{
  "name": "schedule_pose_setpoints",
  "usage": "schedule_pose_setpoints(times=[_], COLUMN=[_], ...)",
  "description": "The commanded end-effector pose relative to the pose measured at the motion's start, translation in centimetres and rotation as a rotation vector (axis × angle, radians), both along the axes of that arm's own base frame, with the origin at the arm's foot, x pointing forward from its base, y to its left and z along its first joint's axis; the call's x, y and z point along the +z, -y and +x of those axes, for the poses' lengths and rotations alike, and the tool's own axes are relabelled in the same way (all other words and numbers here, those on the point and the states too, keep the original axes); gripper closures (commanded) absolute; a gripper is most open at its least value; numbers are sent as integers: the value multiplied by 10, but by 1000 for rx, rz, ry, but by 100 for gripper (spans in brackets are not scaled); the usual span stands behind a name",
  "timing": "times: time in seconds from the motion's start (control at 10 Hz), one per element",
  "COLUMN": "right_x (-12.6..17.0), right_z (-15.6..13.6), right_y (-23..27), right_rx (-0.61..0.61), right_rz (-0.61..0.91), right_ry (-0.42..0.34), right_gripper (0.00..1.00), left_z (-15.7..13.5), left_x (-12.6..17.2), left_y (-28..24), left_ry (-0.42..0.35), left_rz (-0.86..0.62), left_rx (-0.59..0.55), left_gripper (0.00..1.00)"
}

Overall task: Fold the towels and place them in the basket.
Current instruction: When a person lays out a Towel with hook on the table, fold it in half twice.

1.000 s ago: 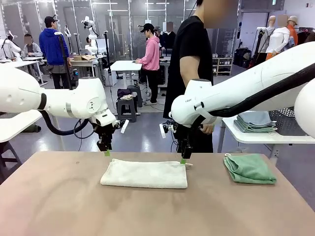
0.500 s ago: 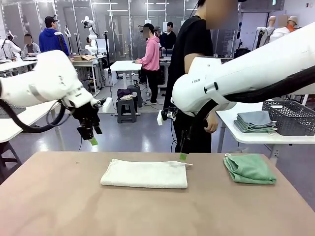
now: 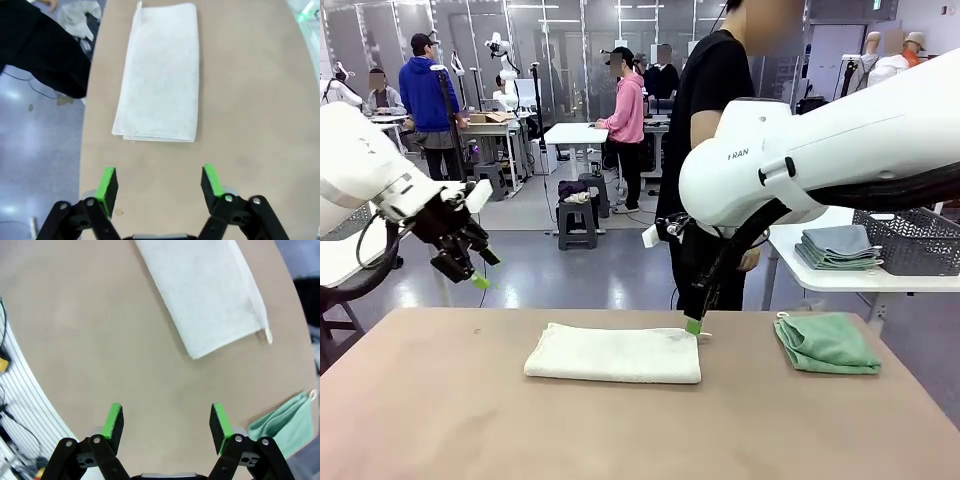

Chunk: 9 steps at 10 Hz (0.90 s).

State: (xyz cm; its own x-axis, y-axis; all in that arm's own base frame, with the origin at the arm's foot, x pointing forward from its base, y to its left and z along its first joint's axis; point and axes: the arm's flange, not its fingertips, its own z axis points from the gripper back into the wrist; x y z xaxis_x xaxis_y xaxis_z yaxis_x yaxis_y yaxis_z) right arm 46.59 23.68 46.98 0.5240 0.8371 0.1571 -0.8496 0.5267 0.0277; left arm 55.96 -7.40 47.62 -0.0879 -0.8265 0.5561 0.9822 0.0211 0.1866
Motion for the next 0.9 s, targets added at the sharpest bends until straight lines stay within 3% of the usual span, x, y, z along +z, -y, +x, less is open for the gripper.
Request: schedule_pose_setpoints(times=[0.0, 0.3, 0.5, 0.6, 0.8], right_x=[7, 11, 7, 4, 14], right_z=[-11, -15, -16, -17, -11], right_y=[0, -3, -4, -4, -4], right_rx=[-180, -317, -329, -249, -303], right_rz=[15, 21, 20, 40, 20], right_ry=[-37, -23, -20, -25, -38], right_gripper=[14, 14, 14, 14, 14], left_z=[-3, -5, -6, -5, -3], left_x=[-12, -27, -38, -42, -49], left_y=[-17, -41, -60, -68, -82], left_ry=[-22, -15, -29, -44, -52], left_rz=[-88, -171, -260, -299, -353], left_rx=[-17, -32, -14, -35, -43], left_gripper=[0, 0, 0, 0, 0])
